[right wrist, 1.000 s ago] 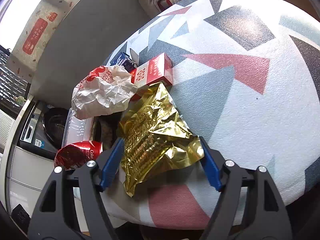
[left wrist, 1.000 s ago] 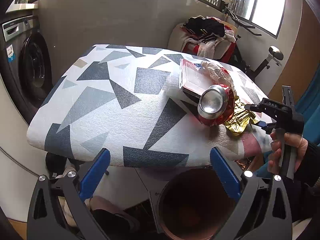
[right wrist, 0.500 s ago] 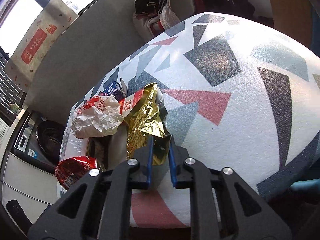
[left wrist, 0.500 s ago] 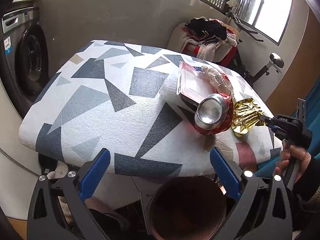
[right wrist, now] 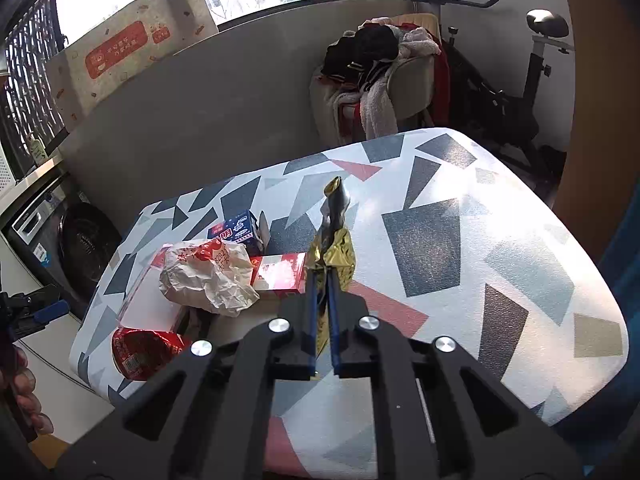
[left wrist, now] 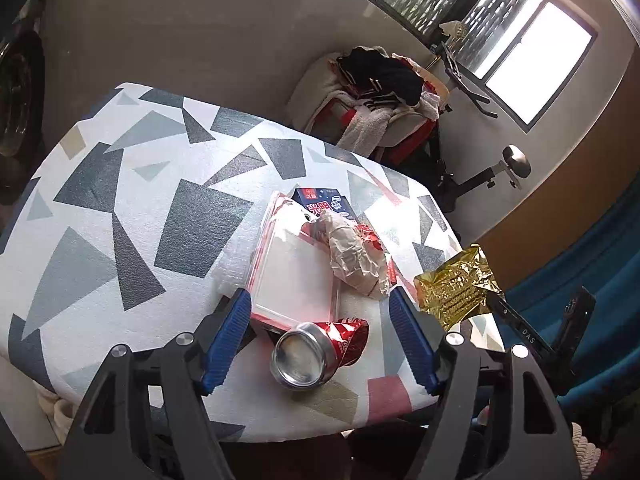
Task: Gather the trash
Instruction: 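Grasp the white paper bag with the left gripper while the right holds the foil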
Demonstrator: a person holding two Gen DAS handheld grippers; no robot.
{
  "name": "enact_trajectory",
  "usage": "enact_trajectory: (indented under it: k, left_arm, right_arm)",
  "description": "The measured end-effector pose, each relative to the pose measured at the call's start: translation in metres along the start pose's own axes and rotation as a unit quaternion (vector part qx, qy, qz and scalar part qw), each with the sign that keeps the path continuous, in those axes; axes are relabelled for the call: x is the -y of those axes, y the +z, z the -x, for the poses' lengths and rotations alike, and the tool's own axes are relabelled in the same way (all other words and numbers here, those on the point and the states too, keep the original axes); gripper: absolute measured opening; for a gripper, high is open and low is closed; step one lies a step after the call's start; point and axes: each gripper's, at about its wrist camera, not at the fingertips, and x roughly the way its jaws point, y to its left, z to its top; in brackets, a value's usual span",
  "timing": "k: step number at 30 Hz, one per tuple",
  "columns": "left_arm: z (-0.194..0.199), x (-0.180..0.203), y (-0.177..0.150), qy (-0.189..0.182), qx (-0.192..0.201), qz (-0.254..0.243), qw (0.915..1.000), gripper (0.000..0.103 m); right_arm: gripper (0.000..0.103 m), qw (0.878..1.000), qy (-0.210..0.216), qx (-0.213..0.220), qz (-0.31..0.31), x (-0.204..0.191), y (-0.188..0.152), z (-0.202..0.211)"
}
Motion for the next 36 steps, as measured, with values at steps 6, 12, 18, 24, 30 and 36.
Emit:
enact_trajectory:
  k: [6, 12, 18, 24, 30, 36]
  left_arm:
    - [-0.072, 0.029, 0.037, 0.005, -0.074, 0.0, 0.9972, 0.058]
    - [-0.13, 0.046, 0.056, 0.048, -0.113, -0.014, 0.9923, 0.057]
    - [-0.161, 0.053, 0.059, 0.097, -0.134, -0.04, 0.9854, 0.057]
    - [-0.176, 0.062, 0.051, 0.148, -0.141, -0.097, 0.974, 0.035]
    - [-0.152, 0.077, 0.059, 0.115, -0.106, -0.112, 0.9813, 0.024]
    - [-0.121, 0.105, 0.068, 0.076, -0.071, -0.143, 0.9843, 0.023]
  right_arm:
    - [0.009, 1.0, 0.008, -0.007, 0.011, 0.003, -0.001, 0.001]
    - [0.009, 1.0, 0.011, -0.009, 0.013, 0.008, -0.001, 0.001]
    - [0.009, 1.0, 0.014, -0.008, 0.017, 0.014, -0.001, 0.0]
    - [0.009, 1.0, 0.019, -0.01, 0.01, 0.017, -0.003, -0.002]
    - [0.009, 1.0, 0.023, -0.007, 0.019, 0.011, -0.003, 0.001]
    - [0.009, 0.999, 0.028, -0.003, 0.029, 0.0, -0.002, 0.01]
